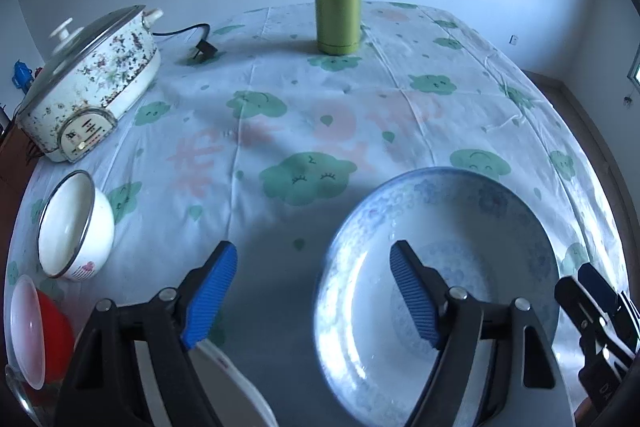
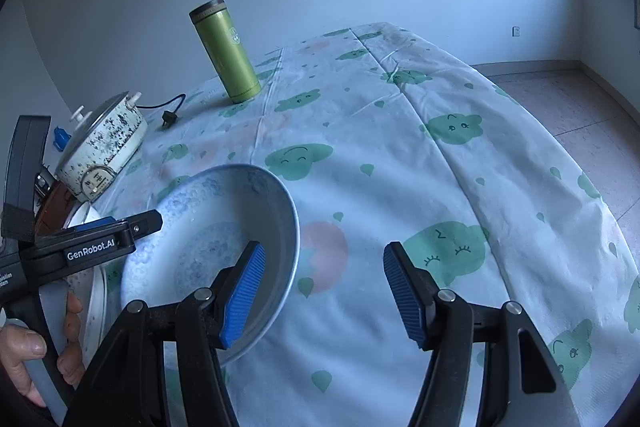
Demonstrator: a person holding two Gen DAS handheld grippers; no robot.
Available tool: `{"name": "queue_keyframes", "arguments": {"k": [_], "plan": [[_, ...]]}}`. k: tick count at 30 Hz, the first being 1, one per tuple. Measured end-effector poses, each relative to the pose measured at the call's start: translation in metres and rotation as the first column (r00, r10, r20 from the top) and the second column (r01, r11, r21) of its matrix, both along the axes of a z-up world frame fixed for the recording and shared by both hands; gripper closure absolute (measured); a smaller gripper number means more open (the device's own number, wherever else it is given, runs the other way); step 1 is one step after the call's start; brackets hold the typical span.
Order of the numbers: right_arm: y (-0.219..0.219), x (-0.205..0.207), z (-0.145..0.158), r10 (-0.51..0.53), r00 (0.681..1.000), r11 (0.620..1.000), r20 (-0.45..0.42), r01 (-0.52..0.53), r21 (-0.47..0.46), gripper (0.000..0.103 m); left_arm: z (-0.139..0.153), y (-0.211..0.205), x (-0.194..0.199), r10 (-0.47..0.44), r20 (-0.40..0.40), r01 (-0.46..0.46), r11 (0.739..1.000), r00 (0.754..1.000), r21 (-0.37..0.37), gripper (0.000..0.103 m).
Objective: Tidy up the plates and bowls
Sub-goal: 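Close the right tool on the rim of the patterned bowl, then carry the patterned bowl with the right tool and lower it onto the floral plate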
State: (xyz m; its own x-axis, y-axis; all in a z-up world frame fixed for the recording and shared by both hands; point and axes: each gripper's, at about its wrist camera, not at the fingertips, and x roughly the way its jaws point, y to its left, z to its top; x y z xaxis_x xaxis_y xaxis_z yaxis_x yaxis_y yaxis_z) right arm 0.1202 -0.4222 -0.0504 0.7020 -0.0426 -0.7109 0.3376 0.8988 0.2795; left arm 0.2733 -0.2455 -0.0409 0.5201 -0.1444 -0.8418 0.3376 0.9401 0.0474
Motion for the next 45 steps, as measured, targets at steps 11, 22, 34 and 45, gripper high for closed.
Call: {"name": "queue_keyframes", "arguments": {"k": [11, 22, 34, 45], "plan": [[0.001, 0.009, -0.021, 0.066, 0.997, 0.994, -0.04, -0.062, 0.092, 0.062, -0.015, -0.007, 0.002, 0.003, -0.083, -0.006, 0.999, 0.997, -0.036, 0.048], [0.017, 0.012, -0.021, 0.122, 0.992, 0.989, -0.012, -0.12, 0.083, 0.084, -0.019, -0.009, -0.005, -0.009, -0.101, 0.002, 0.997, 0.995, -0.073, 0.057], [-0.004, 0.002, -0.022, 0.065, 0.998, 0.985, 0.011, -0.066, 0.16, 0.085, -0.01, -0.01, -0.024, -0.063, -0.101, 0.047, 0.987, 0.993, -0.153, 0.057], [-0.004, -0.007, -0.013, 0.066, 0.997, 0.984, 0.034, -0.07, 0.166, 0.085, 0.004, -0.002, -0.033, -0.063, -0.079, 0.047, 0.98, 0.995, -0.191, 0.057]]}}
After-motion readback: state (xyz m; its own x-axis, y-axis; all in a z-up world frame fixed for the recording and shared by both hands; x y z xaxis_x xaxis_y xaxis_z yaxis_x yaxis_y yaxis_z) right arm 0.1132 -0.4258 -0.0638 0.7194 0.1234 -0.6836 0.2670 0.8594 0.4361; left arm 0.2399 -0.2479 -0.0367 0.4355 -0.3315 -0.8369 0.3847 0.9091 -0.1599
